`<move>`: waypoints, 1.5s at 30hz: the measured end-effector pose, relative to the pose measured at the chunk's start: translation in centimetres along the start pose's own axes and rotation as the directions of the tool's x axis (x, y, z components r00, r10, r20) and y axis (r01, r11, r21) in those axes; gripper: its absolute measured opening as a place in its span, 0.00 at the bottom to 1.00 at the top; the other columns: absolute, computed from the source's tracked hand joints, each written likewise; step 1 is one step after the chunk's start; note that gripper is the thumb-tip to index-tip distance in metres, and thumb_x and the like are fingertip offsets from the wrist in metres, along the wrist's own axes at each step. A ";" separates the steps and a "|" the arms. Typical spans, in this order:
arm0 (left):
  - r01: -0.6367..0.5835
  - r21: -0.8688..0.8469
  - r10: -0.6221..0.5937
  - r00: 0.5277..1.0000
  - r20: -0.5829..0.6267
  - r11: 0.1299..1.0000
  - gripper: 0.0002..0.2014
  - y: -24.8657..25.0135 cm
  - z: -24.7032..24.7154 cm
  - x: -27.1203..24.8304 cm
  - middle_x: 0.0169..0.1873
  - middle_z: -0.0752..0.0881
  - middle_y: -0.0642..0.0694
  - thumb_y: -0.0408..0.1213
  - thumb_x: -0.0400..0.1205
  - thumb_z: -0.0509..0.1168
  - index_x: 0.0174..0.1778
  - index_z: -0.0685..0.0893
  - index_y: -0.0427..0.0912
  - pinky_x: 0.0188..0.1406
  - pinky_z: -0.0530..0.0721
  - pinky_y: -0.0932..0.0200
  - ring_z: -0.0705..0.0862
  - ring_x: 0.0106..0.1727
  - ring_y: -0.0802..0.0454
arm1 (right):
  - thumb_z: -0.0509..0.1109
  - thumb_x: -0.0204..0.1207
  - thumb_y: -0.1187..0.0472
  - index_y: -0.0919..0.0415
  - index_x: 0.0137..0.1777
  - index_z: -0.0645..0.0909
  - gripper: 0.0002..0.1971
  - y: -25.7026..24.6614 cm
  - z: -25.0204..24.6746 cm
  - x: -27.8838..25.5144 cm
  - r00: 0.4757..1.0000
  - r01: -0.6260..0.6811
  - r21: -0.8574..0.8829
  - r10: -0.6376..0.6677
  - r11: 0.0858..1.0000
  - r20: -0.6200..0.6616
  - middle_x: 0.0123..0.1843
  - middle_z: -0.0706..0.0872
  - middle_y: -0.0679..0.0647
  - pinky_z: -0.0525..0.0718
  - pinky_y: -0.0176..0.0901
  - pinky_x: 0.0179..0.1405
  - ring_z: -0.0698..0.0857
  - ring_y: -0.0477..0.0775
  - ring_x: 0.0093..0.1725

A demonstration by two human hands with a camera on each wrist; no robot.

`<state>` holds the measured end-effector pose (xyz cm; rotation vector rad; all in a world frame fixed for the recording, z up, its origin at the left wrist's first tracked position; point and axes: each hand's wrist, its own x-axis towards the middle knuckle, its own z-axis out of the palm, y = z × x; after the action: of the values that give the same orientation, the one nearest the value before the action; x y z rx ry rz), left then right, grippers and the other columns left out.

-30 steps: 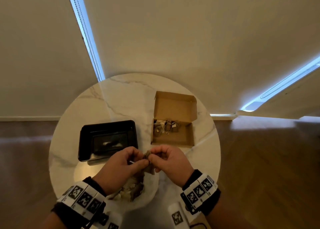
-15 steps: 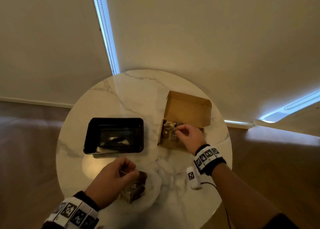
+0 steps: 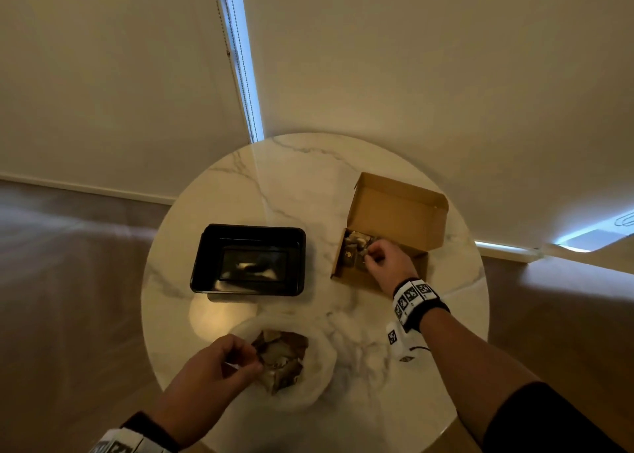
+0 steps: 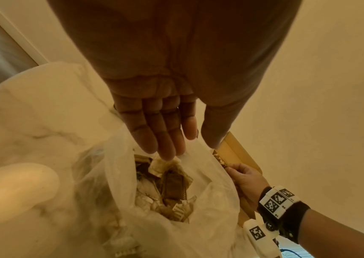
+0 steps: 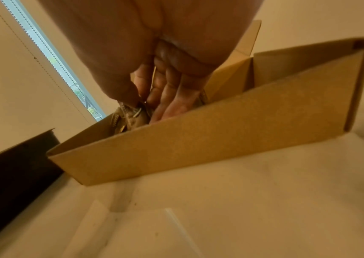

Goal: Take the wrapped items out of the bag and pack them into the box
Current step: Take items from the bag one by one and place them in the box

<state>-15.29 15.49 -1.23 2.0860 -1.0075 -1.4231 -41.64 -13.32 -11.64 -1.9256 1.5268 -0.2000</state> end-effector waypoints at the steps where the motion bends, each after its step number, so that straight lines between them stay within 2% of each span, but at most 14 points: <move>1: -0.002 0.001 0.002 1.000 -0.001 1.000 0.05 -0.1 0.0 -0.1 0.49 0.92 0.58 0.46 0.81 0.76 0.51 0.88 0.56 0.50 0.89 0.54 0.92 0.46 0.55 | 0.72 0.82 0.55 0.52 0.56 0.83 0.06 -0.2 0.1 0.0 1.000 0.004 0.006 -0.004 1.000 0.002 0.52 0.86 0.47 0.80 0.42 0.51 0.85 0.50 0.50; 5: 0.001 0.006 -0.001 1.000 0.000 1.000 0.06 -0.4 -0.2 -0.2 0.50 0.92 0.58 0.47 0.81 0.76 0.51 0.88 0.55 0.53 0.90 0.49 0.92 0.46 0.52 | 0.71 0.83 0.55 0.52 0.57 0.82 0.06 -0.4 0.6 0.1 1.000 -0.017 0.002 0.017 1.000 -0.012 0.54 0.86 0.50 0.84 0.45 0.53 0.86 0.52 0.52; 11: 0.001 0.012 -0.002 1.000 0.021 1.000 0.06 -0.5 -0.3 -0.2 0.49 0.93 0.54 0.47 0.80 0.76 0.51 0.88 0.55 0.49 0.90 0.52 0.92 0.46 0.51 | 0.74 0.81 0.52 0.54 0.65 0.79 0.16 -0.7 1.1 -0.3 0.995 -0.057 0.062 0.062 0.996 -0.082 0.57 0.85 0.51 0.86 0.47 0.56 0.86 0.52 0.54; 13: -0.003 0.020 0.003 1.000 0.027 1.000 0.06 -0.5 -0.3 -0.1 0.49 0.93 0.53 0.46 0.81 0.76 0.51 0.88 0.55 0.48 0.89 0.55 0.92 0.47 0.52 | 0.73 0.81 0.49 0.54 0.65 0.79 0.17 -0.8 0.9 -1.1 0.991 -0.042 0.045 0.047 0.998 -0.126 0.61 0.82 0.50 0.86 0.49 0.57 0.85 0.50 0.56; 15: -0.015 0.026 0.014 0.999 0.031 1.000 0.06 -0.3 -0.3 0.0 0.49 0.92 0.53 0.46 0.81 0.76 0.51 0.88 0.55 0.48 0.89 0.56 0.92 0.47 0.52 | 0.70 0.82 0.46 0.52 0.62 0.80 0.14 -1.0 0.6 -2.3 0.987 -0.016 -0.014 0.014 1.000 -0.159 0.61 0.80 0.48 0.87 0.49 0.53 0.84 0.50 0.54; 17: -0.031 0.029 0.030 0.999 0.030 0.999 0.05 -0.1 -0.3 0.2 0.50 0.92 0.54 0.46 0.82 0.75 0.52 0.88 0.55 0.50 0.91 0.53 0.92 0.46 0.51 | 0.67 0.84 0.44 0.51 0.60 0.81 0.13 -1.1 0.6 -3.5 0.993 0.021 -0.117 -0.034 0.993 -0.114 0.61 0.79 0.47 0.85 0.46 0.47 0.83 0.50 0.50; 20: -0.048 0.045 0.047 0.998 0.030 0.998 0.05 -0.1 -0.2 0.4 0.49 0.91 0.55 0.49 0.82 0.75 0.52 0.87 0.57 0.50 0.90 0.54 0.92 0.47 0.52 | 0.65 0.84 0.42 0.51 0.67 0.81 0.18 -0.7 1.6 -4.8 0.998 0.069 -0.278 -0.062 0.958 0.033 0.65 0.77 0.47 0.86 0.47 0.46 0.85 0.52 0.51; 24: -0.065 0.055 0.064 0.998 0.025 0.996 0.06 -0.3 -0.1 0.5 0.48 0.91 0.56 0.50 0.82 0.74 0.51 0.87 0.56 0.51 0.90 0.52 0.91 0.46 0.54 | 0.62 0.87 0.53 0.50 0.70 0.79 0.14 -0.5 2.9 -5.8 0.991 0.085 -0.399 -0.038 0.913 0.125 0.66 0.80 0.50 0.87 0.51 0.48 0.86 0.57 0.56; 26: -0.065 0.050 0.064 0.997 0.036 0.997 0.06 -0.4 -0.1 0.6 0.48 0.91 0.57 0.50 0.82 0.74 0.51 0.87 0.56 0.51 0.90 0.51 0.91 0.45 0.54 | 0.60 0.86 0.61 0.48 0.70 0.79 0.16 -0.5 3.2 -6.0 0.992 0.072 -0.412 -0.021 0.908 0.128 0.65 0.81 0.50 0.88 0.53 0.49 0.86 0.59 0.56; 28: -0.066 0.049 0.064 0.997 0.044 0.997 0.06 -0.5 -0.2 0.7 0.48 0.91 0.57 0.50 0.82 0.74 0.51 0.87 0.55 0.50 0.91 0.50 0.91 0.45 0.54 | 0.60 0.86 0.63 0.46 0.70 0.79 0.17 -0.6 3.4 -6.3 0.989 0.070 -0.404 -0.011 0.912 0.145 0.63 0.81 0.50 0.88 0.54 0.49 0.86 0.59 0.55; 35: -0.069 0.068 0.065 0.997 0.052 0.995 0.06 -0.9 -0.6 1.1 0.48 0.91 0.56 0.51 0.82 0.73 0.52 0.87 0.57 0.52 0.91 0.47 0.91 0.46 0.55 | 0.59 0.88 0.57 0.46 0.65 0.82 0.13 -0.8 3.9 -8.0 0.987 0.115 -0.385 -0.059 0.916 0.152 0.59 0.83 0.50 0.87 0.52 0.46 0.86 0.57 0.52; 40: -0.079 0.067 0.076 0.996 0.052 0.995 0.06 -0.6 -0.8 1.2 0.48 0.91 0.54 0.50 0.83 0.73 0.53 0.87 0.55 0.50 0.92 0.47 0.91 0.46 0.53 | 0.58 0.88 0.55 0.47 0.67 0.82 0.14 -1.1 3.7 -8.5 0.985 0.104 -0.366 -0.046 0.925 0.165 0.61 0.82 0.51 0.86 0.50 0.48 0.85 0.57 0.55; 43: -0.089 0.092 0.085 0.995 0.048 0.992 0.07 -0.2 -1.0 1.3 0.48 0.91 0.54 0.50 0.83 0.73 0.53 0.86 0.55 0.51 0.92 0.50 0.91 0.46 0.57 | 0.60 0.88 0.54 0.49 0.67 0.81 0.14 -2.0 2.5 -8.9 0.987 0.091 -0.345 -0.039 0.934 0.156 0.62 0.82 0.51 0.86 0.51 0.50 0.85 0.57 0.56; 45: -0.102 0.105 0.098 0.994 0.044 0.989 0.05 0.2 -1.2 1.3 0.48 0.90 0.55 0.49 0.84 0.72 0.53 0.86 0.56 0.50 0.90 0.56 0.90 0.45 0.60 | 0.62 0.87 0.52 0.50 0.66 0.82 0.13 -2.9 1.5 -9.5 0.992 0.096 -0.331 -0.064 0.939 0.107 0.61 0.81 0.50 0.87 0.50 0.48 0.85 0.54 0.53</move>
<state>-14.00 14.32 -1.44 2.0571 -1.2113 -1.3929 -41.46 -3.83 -8.55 -2.2301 1.4941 0.1260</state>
